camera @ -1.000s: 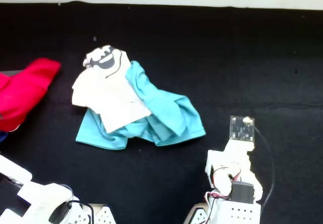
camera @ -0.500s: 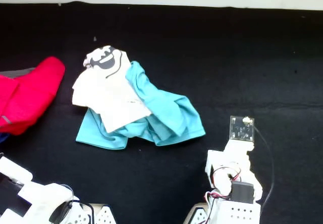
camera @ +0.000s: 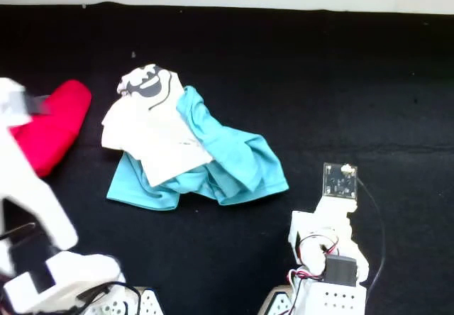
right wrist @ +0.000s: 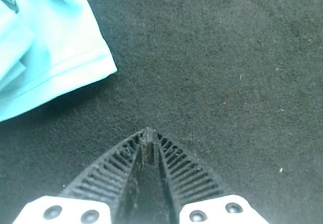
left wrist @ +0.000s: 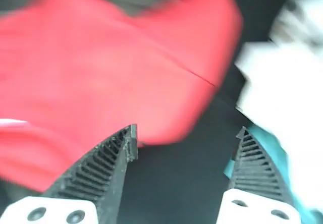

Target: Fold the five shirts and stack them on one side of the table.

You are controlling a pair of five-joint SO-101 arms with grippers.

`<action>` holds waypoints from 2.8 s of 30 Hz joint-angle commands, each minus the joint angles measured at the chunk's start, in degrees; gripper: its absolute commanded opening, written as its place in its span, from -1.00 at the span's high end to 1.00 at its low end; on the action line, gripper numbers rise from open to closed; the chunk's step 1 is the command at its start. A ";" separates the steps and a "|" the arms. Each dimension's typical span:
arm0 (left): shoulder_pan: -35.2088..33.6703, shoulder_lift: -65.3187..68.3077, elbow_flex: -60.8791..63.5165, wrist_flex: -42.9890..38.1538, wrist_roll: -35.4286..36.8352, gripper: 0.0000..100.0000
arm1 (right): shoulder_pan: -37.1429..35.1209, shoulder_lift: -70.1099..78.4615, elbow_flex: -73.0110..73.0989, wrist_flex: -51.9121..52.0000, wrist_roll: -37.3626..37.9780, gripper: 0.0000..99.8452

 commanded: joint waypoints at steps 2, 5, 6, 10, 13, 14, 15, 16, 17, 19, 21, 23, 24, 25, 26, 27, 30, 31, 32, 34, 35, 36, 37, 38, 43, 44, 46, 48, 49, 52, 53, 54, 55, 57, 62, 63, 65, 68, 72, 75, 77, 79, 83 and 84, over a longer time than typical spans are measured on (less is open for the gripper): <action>18.77 -1.98 11.65 -1.58 7.21 0.40 | -0.48 -0.75 7.25 0.48 -0.62 0.99; 24.66 -1.98 22.11 -11.43 13.98 0.39 | -0.48 -0.75 7.25 0.48 -0.62 0.99; 25.80 -1.98 25.19 -15.21 15.56 0.39 | -0.48 -0.75 7.25 0.48 -0.62 0.99; 29.49 -1.98 35.74 -28.22 17.58 0.39 | -0.48 -0.75 7.25 0.48 -0.62 0.99; 30.46 -1.98 41.10 -34.99 17.41 0.39 | -0.48 -0.75 7.25 0.48 -0.62 0.99; 30.46 -1.98 42.59 -37.01 17.41 0.39 | -0.48 -0.75 7.25 0.48 -0.62 0.99; 30.29 -1.80 43.91 -39.30 17.32 0.39 | -0.48 -0.75 7.25 0.48 -0.62 0.99; 30.11 -1.01 44.79 -41.05 17.32 0.39 | -0.48 -0.75 7.25 0.48 -0.62 0.99; 29.76 0.31 45.14 -42.29 17.32 0.39 | -0.48 -0.75 7.25 0.48 -0.62 0.99; 29.14 3.91 44.79 -42.99 17.32 0.40 | -0.48 -0.75 7.25 0.48 -0.62 0.99; 28.00 7.78 42.86 -42.64 17.32 0.45 | -0.48 -0.75 7.25 0.48 -0.62 0.99; 26.42 10.59 40.57 -41.23 17.41 0.66 | -0.48 -0.75 7.25 0.48 -0.62 0.99; 25.36 11.30 38.90 -40.00 17.41 0.80 | -0.48 -0.75 7.25 0.48 -0.62 0.99; 24.40 11.56 37.32 -38.42 17.58 0.95 | -0.48 -0.75 7.25 0.48 -0.62 0.99; 23.34 11.47 35.82 -36.75 17.58 1.00 | -0.48 -0.75 7.25 0.48 -0.62 0.99; 22.37 11.38 34.15 -34.46 17.58 0.94 | -0.48 -0.75 7.25 0.48 -0.62 0.99; 19.12 9.80 27.56 -26.90 17.58 0.99 | -0.48 -0.75 7.25 0.48 -0.62 0.99; 18.07 9.01 25.36 -24.53 17.58 0.98 | -0.48 -0.75 7.25 0.48 -0.62 0.99; 16.92 7.96 22.90 -22.24 17.49 0.98 | -0.48 -0.75 7.25 0.48 -0.62 0.99; 14.64 5.41 18.15 -17.67 17.41 0.98 | -0.48 -0.75 7.25 0.48 -0.62 0.99; 13.41 4.00 15.69 -15.65 17.41 0.98 | -0.48 -0.75 7.25 0.48 -0.62 0.99; 12.18 2.68 13.23 -13.63 17.41 0.98 | -0.48 -0.75 7.25 0.48 -0.62 0.99; 10.77 1.27 10.86 -11.78 17.32 0.98 | -0.48 -0.75 7.25 0.48 -0.62 0.99; 9.45 -0.13 8.66 -10.11 17.32 0.98 | -0.48 -0.75 7.25 0.48 -0.62 0.99; 1.71 -6.37 0.31 -4.48 7.91 0.98 | -0.48 -0.75 7.25 0.48 -0.62 0.99; -0.13 -7.34 -0.22 -4.31 5.54 0.98 | -0.48 -0.75 7.25 0.48 -0.62 0.99; -3.91 -8.57 -0.13 -4.40 1.23 0.98 | -0.48 -0.75 7.25 0.40 -0.44 0.99; -7.08 -8.13 1.10 -4.48 -2.64 0.98 | -1.10 -0.75 7.25 0.40 -0.62 0.99; -8.40 -7.52 2.33 -4.66 -4.57 0.98 | -1.89 -0.75 7.25 0.40 -0.44 0.99; -12.62 -4.62 5.58 -4.75 -9.32 0.98 | -4.62 -0.75 7.34 -1.54 -0.35 0.98; -14.37 -3.21 5.85 -4.92 -10.37 0.98 | -4.62 -0.75 7.34 -3.91 -0.35 0.98; -16.48 -2.07 5.85 -5.54 -10.73 0.98 | -4.62 -0.75 7.34 -6.73 -0.35 0.98; -19.03 -1.19 5.85 -6.33 -10.99 0.98 | -4.53 -0.75 7.34 -10.24 -0.35 0.98; -24.40 0.04 5.85 -8.88 -10.90 0.98 | -4.53 -0.75 7.34 -16.84 -0.35 0.98; -34.51 1.10 6.02 -14.15 -10.81 0.89 | -4.53 -0.75 6.99 -25.80 1.76 0.98; -35.56 1.10 6.02 -14.24 -10.81 0.82 | -4.53 -0.75 6.81 -25.80 4.48 0.98; -37.05 1.10 6.02 -14.42 -10.81 0.66 | -4.88 -0.75 4.88 -25.80 10.29 0.98; -38.81 1.01 5.85 -15.03 -10.81 0.50 | -7.78 -0.13 0.40 -25.80 12.66 0.98; -41.54 0.57 5.85 -19.43 -10.20 0.49 | -13.32 4.44 -4.97 -25.54 12.66 0.85; -43.38 0.57 5.85 -20.66 -6.33 0.48 | -15.96 14.55 -13.05 -25.45 12.66 0.82; -43.91 0.92 5.85 -20.22 -4.66 0.48 | -17.36 24.13 -22.11 -23.78 12.66 0.82; -44.09 0.75 6.37 -19.96 -3.25 0.48 | -20.35 34.77 -33.36 -20.00 12.57 0.82; -44.97 0.57 4.00 -14.77 0.09 0.48 | -29.85 55.69 -54.73 -12.00 6.33 0.82; -45.32 0.92 3.03 -14.15 0.44 0.48 | -32.13 60.53 -59.03 -10.68 4.84 0.82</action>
